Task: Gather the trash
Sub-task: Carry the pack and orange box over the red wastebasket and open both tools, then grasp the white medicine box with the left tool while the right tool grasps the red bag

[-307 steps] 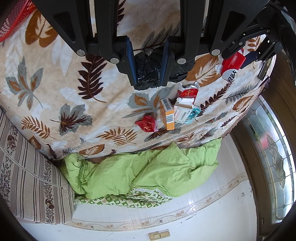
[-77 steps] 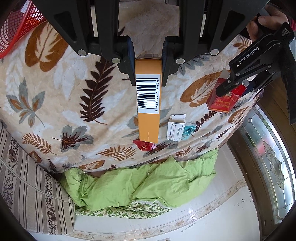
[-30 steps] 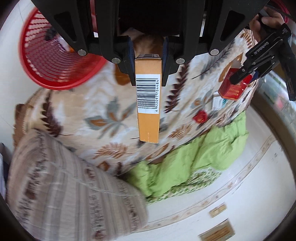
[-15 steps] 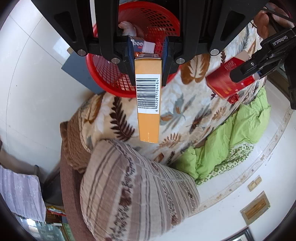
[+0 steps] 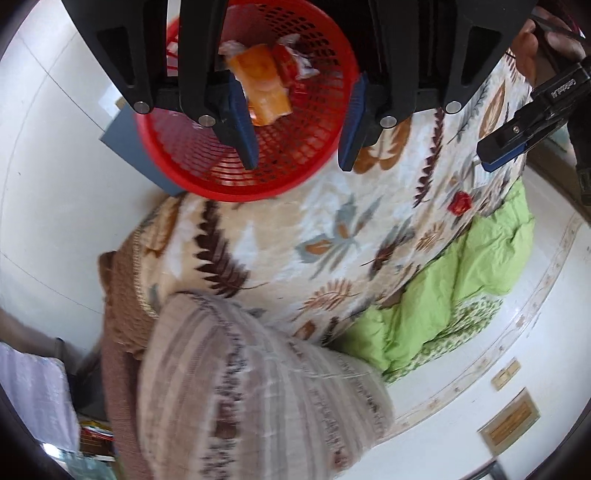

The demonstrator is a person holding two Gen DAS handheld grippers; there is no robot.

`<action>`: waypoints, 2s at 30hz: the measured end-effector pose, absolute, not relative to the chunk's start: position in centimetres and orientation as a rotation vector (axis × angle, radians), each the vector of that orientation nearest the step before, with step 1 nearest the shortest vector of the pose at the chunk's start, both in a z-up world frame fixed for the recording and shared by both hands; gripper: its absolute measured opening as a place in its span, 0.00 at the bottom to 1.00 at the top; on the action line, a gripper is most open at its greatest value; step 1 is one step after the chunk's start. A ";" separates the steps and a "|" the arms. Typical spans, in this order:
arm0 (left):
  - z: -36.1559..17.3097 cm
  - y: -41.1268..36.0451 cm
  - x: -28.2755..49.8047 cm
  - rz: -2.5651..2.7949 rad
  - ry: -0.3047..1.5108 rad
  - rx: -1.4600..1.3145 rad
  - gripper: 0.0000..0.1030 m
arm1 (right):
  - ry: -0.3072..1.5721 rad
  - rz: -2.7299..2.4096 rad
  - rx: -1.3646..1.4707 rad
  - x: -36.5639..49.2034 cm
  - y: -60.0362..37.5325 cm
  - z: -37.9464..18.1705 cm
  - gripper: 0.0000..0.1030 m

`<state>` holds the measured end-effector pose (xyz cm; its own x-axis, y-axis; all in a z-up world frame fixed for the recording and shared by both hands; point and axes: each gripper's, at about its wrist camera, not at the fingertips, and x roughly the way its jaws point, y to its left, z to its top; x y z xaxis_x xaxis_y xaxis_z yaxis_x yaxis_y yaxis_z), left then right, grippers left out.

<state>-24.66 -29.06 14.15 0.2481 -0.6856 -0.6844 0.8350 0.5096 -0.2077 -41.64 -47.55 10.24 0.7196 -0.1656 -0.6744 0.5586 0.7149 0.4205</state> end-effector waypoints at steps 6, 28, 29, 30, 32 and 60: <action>13.4 -23.9 -20.1 -0.909 0.842 0.125 0.66 | 0.684 -0.306 0.539 -34.9 -43.1 11.4 0.57; 8.4 -3.9 -5.8 -0.347 0.859 -0.133 0.66 | 0.800 -0.048 0.385 -7.6 -28.1 9.3 0.58; 7.9 -3.6 -5.4 -0.327 0.858 -0.133 0.66 | 0.806 -0.040 0.399 -6.5 -28.1 8.9 0.58; 7.4 -3.3 -5.1 -0.310 0.860 -0.134 0.66 | 0.811 -0.035 0.411 -5.3 -28.0 8.5 0.58; 6.4 -2.9 -4.3 -0.291 0.870 -0.134 0.66 | 0.832 -0.043 0.419 -2.7 -28.1 7.7 0.58; 2.0 -11.4 7.2 -0.355 1.021 -0.171 0.50 | 0.804 -0.218 0.534 -3.5 -30.6 5.8 0.35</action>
<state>7.23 -11.44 2.04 0.4720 -0.3676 -0.8013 0.2097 0.9296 -0.3030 -3.49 -30.59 5.78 0.6807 0.0136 -0.7324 0.3818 0.8467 0.3706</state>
